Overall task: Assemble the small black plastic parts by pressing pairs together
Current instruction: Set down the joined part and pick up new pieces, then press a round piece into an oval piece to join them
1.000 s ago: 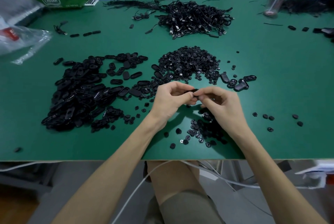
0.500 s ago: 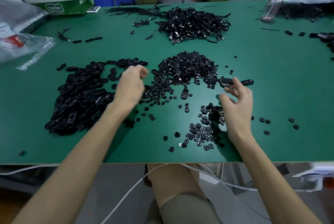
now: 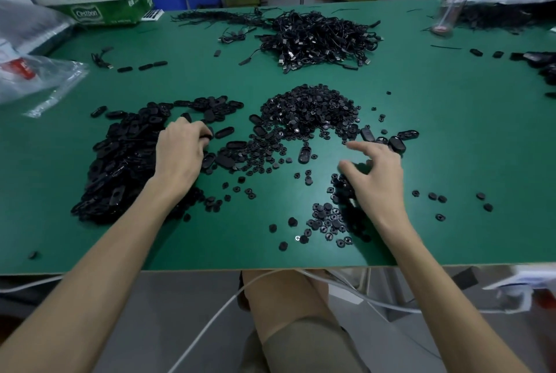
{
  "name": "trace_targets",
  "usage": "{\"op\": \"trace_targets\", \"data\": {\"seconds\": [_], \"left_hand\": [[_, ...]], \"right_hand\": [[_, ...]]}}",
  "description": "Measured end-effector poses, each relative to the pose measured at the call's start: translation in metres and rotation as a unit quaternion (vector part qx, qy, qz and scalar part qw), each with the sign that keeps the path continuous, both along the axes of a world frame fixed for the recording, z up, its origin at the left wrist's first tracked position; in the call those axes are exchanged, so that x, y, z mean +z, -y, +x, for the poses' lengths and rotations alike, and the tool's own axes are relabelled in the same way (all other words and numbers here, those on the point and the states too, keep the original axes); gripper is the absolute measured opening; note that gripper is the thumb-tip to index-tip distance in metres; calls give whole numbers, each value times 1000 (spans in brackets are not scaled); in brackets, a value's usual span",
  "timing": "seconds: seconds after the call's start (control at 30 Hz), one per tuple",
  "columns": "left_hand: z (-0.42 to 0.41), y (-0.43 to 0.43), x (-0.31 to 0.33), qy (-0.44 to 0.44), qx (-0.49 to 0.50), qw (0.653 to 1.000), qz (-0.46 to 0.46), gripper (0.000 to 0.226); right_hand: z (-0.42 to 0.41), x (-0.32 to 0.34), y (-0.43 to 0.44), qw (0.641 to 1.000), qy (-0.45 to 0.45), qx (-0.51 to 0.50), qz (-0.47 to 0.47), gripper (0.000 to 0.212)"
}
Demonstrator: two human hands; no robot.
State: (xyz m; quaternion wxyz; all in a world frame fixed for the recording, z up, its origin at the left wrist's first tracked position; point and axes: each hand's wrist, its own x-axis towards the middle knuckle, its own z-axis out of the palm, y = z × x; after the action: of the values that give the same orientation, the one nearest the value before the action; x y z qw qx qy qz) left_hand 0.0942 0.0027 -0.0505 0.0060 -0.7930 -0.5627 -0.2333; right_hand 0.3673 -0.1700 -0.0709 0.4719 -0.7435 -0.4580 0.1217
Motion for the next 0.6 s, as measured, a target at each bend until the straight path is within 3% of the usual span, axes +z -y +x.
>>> {"op": "trace_targets", "data": {"seconds": [0.1, 0.17, 0.27, 0.33, 0.37, 0.6], "left_hand": [[23, 19, 8, 122, -52, 991, -18, 23], [42, 34, 13, 251, -104, 957, -99, 24], [70, 54, 15, 433, -153, 836, -300, 23], [86, 64, 10, 503, -163, 749, -398, 27], [93, 67, 6, 523, -165, 725, -417, 28], [127, 76, -9, 578, -144, 682, -424, 25]], "right_hand": [[-2, -1, -3, 996, 71, 15, -60, 25], [-4, -2, -4, 991, 96, 14, -88, 22], [-4, -3, -7, 991, 96, 17, -90, 13], [-3, -3, -8, 992, 96, 19, -85, 10], [-3, -3, -8, 992, 98, 20, -82, 9], [-3, -4, -4, 994, 86, 49, -36, 20]]}}
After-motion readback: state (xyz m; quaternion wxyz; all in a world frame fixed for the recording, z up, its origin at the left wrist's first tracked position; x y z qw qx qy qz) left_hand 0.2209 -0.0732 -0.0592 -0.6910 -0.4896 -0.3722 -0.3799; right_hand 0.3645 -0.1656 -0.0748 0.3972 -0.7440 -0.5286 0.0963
